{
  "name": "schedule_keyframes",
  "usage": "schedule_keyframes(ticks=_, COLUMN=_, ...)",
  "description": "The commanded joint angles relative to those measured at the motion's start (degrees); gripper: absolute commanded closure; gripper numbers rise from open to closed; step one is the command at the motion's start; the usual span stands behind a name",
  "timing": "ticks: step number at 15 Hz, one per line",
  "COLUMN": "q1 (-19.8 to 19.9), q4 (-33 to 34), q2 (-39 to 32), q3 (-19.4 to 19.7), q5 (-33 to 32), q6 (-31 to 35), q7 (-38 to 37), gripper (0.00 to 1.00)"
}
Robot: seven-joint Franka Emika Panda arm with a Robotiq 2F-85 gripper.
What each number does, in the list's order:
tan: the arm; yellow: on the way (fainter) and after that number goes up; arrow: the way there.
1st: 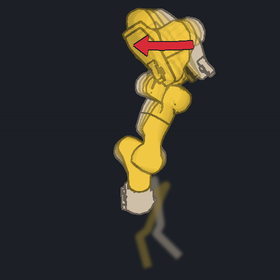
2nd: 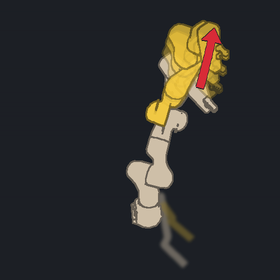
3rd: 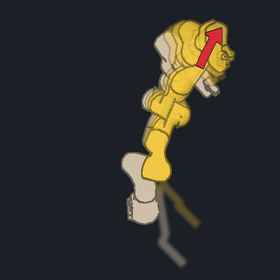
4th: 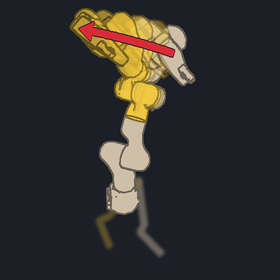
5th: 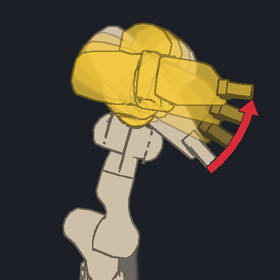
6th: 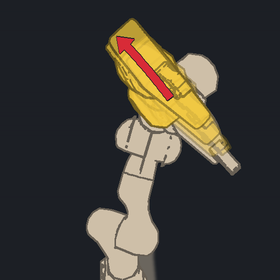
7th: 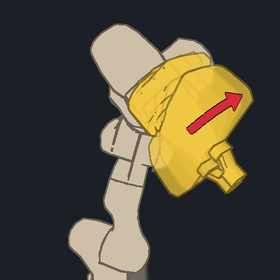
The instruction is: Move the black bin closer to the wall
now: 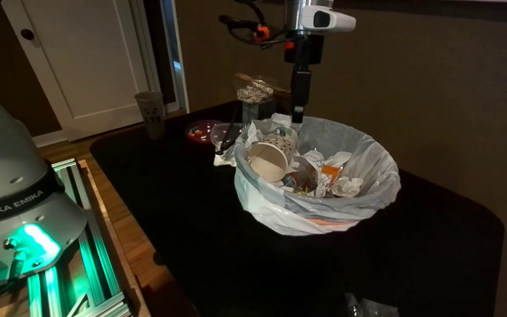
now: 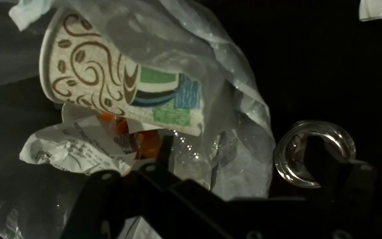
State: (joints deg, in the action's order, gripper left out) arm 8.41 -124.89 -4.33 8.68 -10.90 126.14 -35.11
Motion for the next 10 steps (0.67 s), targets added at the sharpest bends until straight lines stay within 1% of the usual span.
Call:
schedule_keyframes(ticks=1, q1=-0.8, q4=0.8, q2=-1.7, q3=0.2, q5=0.8, q6=-1.5, q7=-1.6, gripper=0.00)
schedule_keyframes(ticks=6, q1=-1.0, q4=1.6, q2=-3.2, q3=-0.1, q5=1.1, q6=-5.4, q7=5.9, gripper=0.00)
schedule_keyframes(ticks=10, q1=-1.6, q4=1.9, q2=-2.7, q3=-0.2, q5=1.0, q6=-8.1, q7=9.2, gripper=0.00)
